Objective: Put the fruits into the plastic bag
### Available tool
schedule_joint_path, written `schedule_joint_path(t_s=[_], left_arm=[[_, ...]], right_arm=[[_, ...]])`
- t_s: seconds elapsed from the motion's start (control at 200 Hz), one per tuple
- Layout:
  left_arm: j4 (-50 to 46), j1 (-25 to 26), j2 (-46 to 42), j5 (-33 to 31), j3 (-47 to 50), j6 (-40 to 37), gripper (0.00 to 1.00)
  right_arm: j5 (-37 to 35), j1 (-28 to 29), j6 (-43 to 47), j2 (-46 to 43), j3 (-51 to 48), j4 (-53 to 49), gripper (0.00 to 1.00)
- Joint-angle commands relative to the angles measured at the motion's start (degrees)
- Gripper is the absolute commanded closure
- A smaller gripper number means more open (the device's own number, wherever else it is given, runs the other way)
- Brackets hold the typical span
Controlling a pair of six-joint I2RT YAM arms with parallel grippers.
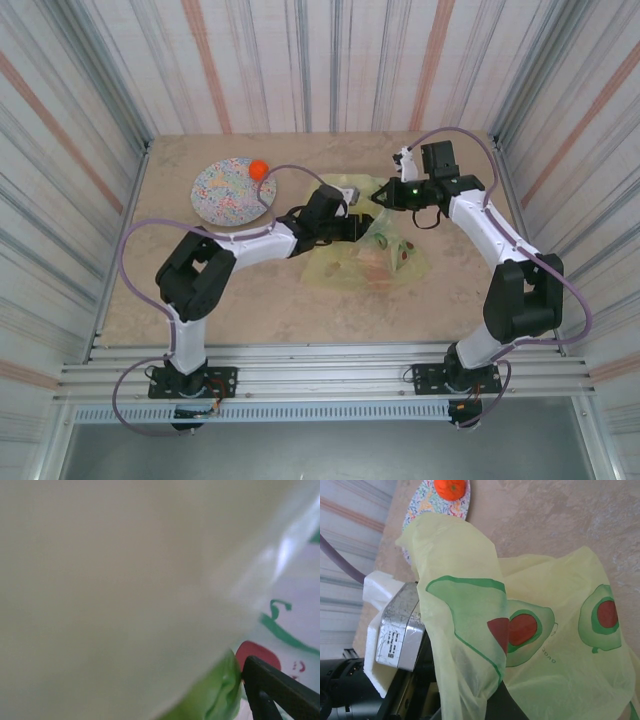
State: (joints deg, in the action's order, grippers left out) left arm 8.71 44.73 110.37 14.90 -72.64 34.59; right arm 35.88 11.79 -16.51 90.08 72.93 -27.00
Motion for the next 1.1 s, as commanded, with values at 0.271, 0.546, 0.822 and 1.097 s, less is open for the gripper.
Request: schedule_joint_path(t_s=[0.271, 0.546, 0.822, 1.097], left_arm=[[-2.3, -3.0, -10.4, 1.1, 5.5, -2.8, 0.08], [-1.8, -7.6, -18.8, 6.6, 9.5, -5.2, 0.07], [-3.2, -10.9, -27.1, 3.7, 12.1, -9.3, 0.07], [-17.1, -18.2, -26.6, -14.2, 7.2, -12.0, 0.05]], right_arm=[[0.0, -2.0, 1.7, -0.5, -0.6, -1.7, 1.00], [0.2, -2.9, 2.7, -0.6, -1.2, -2.4, 1.00], [0.6, -2.9, 2.7, 0.2, -0.8, -1.9, 1.00], [0.8, -2.9, 2.6, 0.6, -0.6, -1.7, 1.00]])
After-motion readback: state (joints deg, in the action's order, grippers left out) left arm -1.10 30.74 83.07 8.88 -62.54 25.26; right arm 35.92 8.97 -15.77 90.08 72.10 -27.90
